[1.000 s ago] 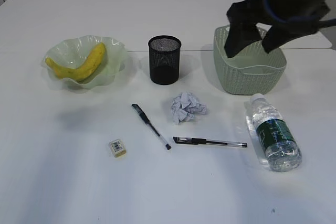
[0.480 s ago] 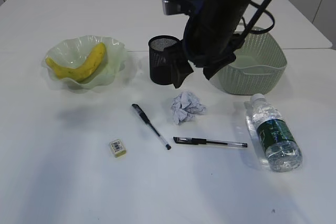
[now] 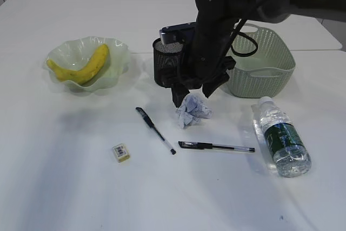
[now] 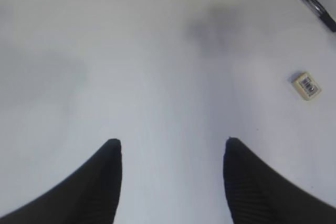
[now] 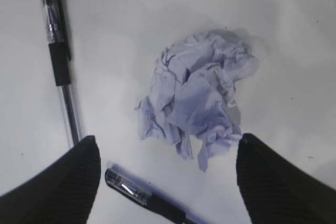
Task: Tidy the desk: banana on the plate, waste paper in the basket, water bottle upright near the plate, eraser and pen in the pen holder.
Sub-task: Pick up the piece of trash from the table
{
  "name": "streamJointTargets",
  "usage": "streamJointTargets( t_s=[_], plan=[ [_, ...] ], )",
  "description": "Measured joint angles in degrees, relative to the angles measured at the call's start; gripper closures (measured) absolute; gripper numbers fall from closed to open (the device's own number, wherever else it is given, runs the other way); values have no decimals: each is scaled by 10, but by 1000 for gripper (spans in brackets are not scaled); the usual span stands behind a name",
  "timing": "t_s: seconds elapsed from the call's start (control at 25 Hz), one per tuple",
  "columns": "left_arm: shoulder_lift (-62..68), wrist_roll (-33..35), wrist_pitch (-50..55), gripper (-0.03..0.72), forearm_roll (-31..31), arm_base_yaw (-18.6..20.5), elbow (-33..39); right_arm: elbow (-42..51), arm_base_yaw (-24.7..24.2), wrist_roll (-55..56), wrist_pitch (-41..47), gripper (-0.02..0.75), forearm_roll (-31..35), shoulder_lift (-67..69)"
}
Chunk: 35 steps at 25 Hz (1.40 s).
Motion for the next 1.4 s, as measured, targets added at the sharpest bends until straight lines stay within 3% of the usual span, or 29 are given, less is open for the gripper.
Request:
streamJointTargets(
  t_s=[0.04, 0.24, 0.8, 0.96, 1.2, 1.4],
  plan=[
    [0, -1, 0, 255, 0, 0, 0, -7, 0, 2, 0, 140, -2, 9],
    [0, -1, 0, 291, 0, 0, 0, -36, 0, 18, -2, 140, -17, 45],
    [0, -1, 0, 293, -12, 0, 0, -47, -13, 30, -11, 172, -29, 90],
    [0, -1, 0, 294, -22, 0, 0, -47, -13, 31, -11, 302, -29, 90],
    [0, -1, 0, 294, -23, 0, 0, -47, -13, 31, 8, 639, -15, 90],
    [0, -1, 6, 295, -25, 0, 0, -47, -13, 22, 59, 689, 9, 64]
  ],
)
